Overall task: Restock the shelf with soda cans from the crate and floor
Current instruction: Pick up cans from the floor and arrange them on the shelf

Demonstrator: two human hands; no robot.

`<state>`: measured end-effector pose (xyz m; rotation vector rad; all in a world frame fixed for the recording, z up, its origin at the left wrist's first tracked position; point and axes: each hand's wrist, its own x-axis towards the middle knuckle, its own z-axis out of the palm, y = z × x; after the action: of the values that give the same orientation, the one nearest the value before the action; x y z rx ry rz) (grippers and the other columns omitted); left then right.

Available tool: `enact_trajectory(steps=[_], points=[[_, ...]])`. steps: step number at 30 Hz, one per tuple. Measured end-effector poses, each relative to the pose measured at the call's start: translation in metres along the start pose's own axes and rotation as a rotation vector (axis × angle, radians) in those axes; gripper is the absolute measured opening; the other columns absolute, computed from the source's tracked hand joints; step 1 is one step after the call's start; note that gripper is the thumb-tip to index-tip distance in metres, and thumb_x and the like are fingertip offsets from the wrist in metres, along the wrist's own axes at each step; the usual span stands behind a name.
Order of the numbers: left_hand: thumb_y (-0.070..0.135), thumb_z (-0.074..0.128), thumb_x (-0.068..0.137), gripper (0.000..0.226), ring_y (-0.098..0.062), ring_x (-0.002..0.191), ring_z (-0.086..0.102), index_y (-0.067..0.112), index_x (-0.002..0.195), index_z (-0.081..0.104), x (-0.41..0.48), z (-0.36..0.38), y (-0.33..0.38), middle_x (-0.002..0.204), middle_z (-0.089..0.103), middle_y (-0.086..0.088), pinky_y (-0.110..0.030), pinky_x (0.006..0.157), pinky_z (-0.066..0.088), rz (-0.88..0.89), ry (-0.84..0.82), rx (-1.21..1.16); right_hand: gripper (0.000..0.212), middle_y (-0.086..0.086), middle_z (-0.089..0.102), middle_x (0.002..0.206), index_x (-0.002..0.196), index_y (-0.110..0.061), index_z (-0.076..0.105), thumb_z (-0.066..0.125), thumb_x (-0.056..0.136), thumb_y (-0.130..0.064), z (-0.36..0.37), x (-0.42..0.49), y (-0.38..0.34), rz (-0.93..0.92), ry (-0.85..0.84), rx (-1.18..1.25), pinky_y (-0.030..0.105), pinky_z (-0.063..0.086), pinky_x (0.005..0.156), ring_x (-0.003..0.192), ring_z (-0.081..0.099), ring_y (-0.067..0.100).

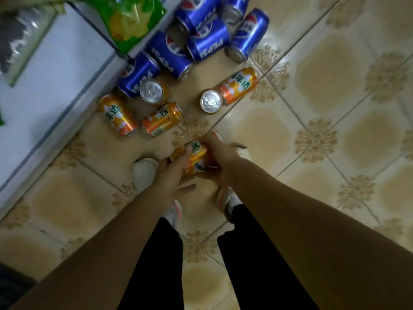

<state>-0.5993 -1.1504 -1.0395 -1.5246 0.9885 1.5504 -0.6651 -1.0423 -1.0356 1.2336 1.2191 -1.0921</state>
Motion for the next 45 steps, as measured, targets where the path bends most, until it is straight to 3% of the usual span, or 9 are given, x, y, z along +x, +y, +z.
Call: enact_trajectory(steps=[4,8,12,19,25,32,35,39,45], points=[[0.045,0.064,0.083,0.054,-0.023,0.094,0.067,0.015,0.126,0.054,-0.115,-0.001,0.003,0.111,0.066,-0.005,-0.035,0.073,0.058,0.029,-0.12,-0.077,0.024,0.01,0.06,0.088,0.095,-0.011,0.057,0.065,0.084,-0.031,-0.025,-0.118,0.01,0.027,-0.058,0.089,0.038,0.059,0.067,0.078,0.062,0.022],[0.047,0.074,0.053,0.084,-0.027,0.107,0.064,0.01,0.125,0.053,-0.238,-0.001,0.007,0.125,0.06,-0.009,-0.033,0.075,0.059,0.156,-0.116,-0.09,0.029,0.012,0.061,0.094,0.108,-0.008,0.058,0.066,0.087,-0.025,-0.043,-0.245,0.012,0.009,-0.171,0.143,0.034,0.06,0.059,0.083,0.064,0.023],[0.025,0.072,0.078,0.039,-0.024,0.097,0.065,0.011,0.111,0.058,-0.358,0.001,0.029,0.12,0.061,-0.013,-0.031,0.065,0.059,0.407,-0.045,-0.1,0.019,0.014,0.063,0.098,0.104,-0.009,0.059,0.062,0.089,-0.02,-0.047,-0.362,0.003,-0.121,-0.281,0.141,0.035,0.058,0.071,0.083,0.061,0.024],[0.016,0.066,0.085,0.024,-0.017,0.083,0.068,0.023,0.106,0.057,-0.552,-0.011,0.064,0.106,0.062,0.0,-0.037,0.066,0.061,0.843,-0.03,-0.055,0.006,0.007,0.069,0.077,0.091,-0.008,0.063,0.063,0.087,-0.012,-0.038,-0.558,-0.001,-0.41,-0.48,0.178,0.034,0.059,0.072,0.068,0.066,0.018],[0.056,0.088,0.044,0.072,-0.015,0.09,0.07,0.029,0.106,0.064,-0.66,-0.039,0.046,0.106,0.07,0.005,-0.026,0.063,0.057,1.192,-0.072,-0.018,0.059,0.015,0.068,0.103,0.117,-0.01,0.065,0.06,0.076,-0.052,-0.053,-0.657,0.026,-0.453,-0.739,0.101,0.038,0.059,0.068,0.087,0.068,0.025],[0.054,0.088,0.044,0.084,-0.014,0.094,0.069,0.03,0.119,0.06,-0.726,-0.06,0.061,0.109,0.07,0.003,-0.024,0.07,0.055,1.311,-0.108,0.118,0.054,0.021,0.065,0.117,0.127,-0.005,0.058,0.064,0.076,-0.024,-0.044,-0.706,0.037,-0.545,-0.846,0.049,0.039,0.06,0.074,0.092,0.067,0.032],[0.053,0.089,0.043,0.083,-0.017,0.094,0.07,0.03,0.118,0.06,-0.729,-0.06,0.06,0.111,0.07,0.001,-0.027,0.072,0.056,1.273,-0.099,0.019,0.048,0.019,0.068,0.108,0.112,-0.003,0.061,0.072,0.069,-0.019,-0.045,-0.729,0.038,-0.732,-0.764,0.002,0.039,0.059,0.068,0.091,0.068,0.032],[0.062,0.084,0.047,0.078,-0.018,0.1,0.069,0.028,0.114,0.061,-0.714,-0.046,0.036,0.108,0.072,0.001,-0.036,0.09,0.052,1.157,0.018,-0.097,0.043,0.004,0.063,0.099,0.1,-0.018,0.055,0.08,0.069,-0.006,-0.051,-0.748,0.043,-1.315,-0.377,-0.204,0.024,0.051,0.06,0.073,0.065,0.006],[0.062,0.052,0.069,0.065,-0.024,0.097,0.069,0.017,0.114,0.066,-0.708,-0.009,-0.003,0.11,0.071,-0.009,-0.039,0.087,0.052,0.91,-0.149,-0.48,0.063,-0.024,0.05,0.119,0.108,-0.039,0.046,0.086,0.065,-0.018,-0.048,-0.732,0.051,-1.872,-0.298,-0.61,0.024,0.057,0.08,0.112,0.055,-0.001]])
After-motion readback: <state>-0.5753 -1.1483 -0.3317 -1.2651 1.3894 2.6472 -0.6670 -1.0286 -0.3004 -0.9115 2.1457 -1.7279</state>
